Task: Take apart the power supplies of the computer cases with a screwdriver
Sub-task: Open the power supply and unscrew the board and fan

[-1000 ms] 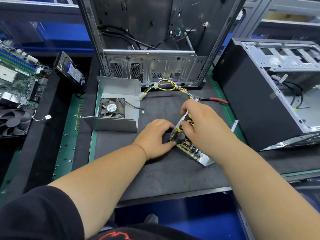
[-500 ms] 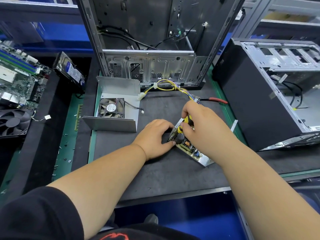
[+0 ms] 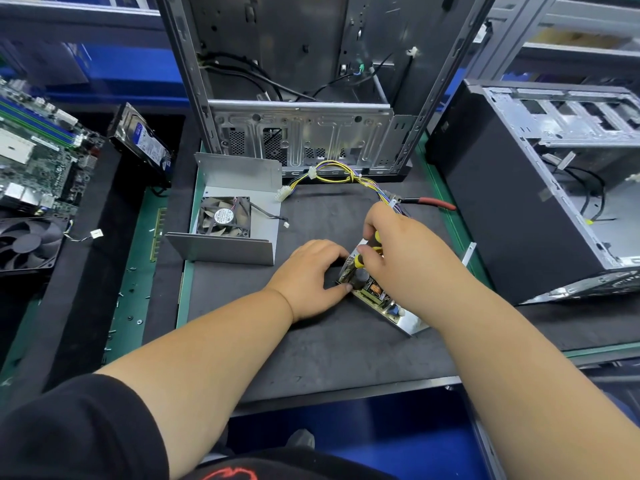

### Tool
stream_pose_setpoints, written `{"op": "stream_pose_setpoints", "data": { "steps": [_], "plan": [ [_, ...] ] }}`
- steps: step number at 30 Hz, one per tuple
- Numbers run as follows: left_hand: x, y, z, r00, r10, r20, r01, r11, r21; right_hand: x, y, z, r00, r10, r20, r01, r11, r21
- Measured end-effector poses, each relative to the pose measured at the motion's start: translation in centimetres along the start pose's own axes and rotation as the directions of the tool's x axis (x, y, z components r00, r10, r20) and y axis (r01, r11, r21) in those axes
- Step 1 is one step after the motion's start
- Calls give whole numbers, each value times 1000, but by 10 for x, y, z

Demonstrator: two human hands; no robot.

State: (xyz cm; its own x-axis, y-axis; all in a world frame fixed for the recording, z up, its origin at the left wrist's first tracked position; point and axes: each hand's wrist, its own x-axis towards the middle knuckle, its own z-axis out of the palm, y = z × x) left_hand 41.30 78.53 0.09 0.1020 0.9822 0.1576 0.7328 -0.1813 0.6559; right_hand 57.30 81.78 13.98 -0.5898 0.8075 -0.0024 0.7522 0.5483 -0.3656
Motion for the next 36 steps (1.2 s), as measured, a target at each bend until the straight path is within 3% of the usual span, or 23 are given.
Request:
{"op": "stream_pose_setpoints", "data": {
  "steps": [6,13,22,24,29,36],
  "plan": [
    [-1,0,-2,999,-22,24,22,1000,-13,-2,5,-4,998,-53,20,52,997,63],
    [-4,2,-6,996,-53,68,54,999,-5,4,-4,5,999,-29,-20,23,972,-233],
    [-1,3,-8,995,-57,81,60,998,-32,1,-2,-3,995,79,54,-86,987,133],
    [-1,3,-7,994,-62,96,64,998,-24,0,-5,-2,992,108,67,-116,984,135],
    [-2,0,-7,995,-58,81,59,998,-4,4,-14,0,983,185,-9,-185,979,-83],
    [0,1,-9,996,-44,79,45,999,-8,1,-17,2,965,261,-19,-254,952,173]
  ]
}}
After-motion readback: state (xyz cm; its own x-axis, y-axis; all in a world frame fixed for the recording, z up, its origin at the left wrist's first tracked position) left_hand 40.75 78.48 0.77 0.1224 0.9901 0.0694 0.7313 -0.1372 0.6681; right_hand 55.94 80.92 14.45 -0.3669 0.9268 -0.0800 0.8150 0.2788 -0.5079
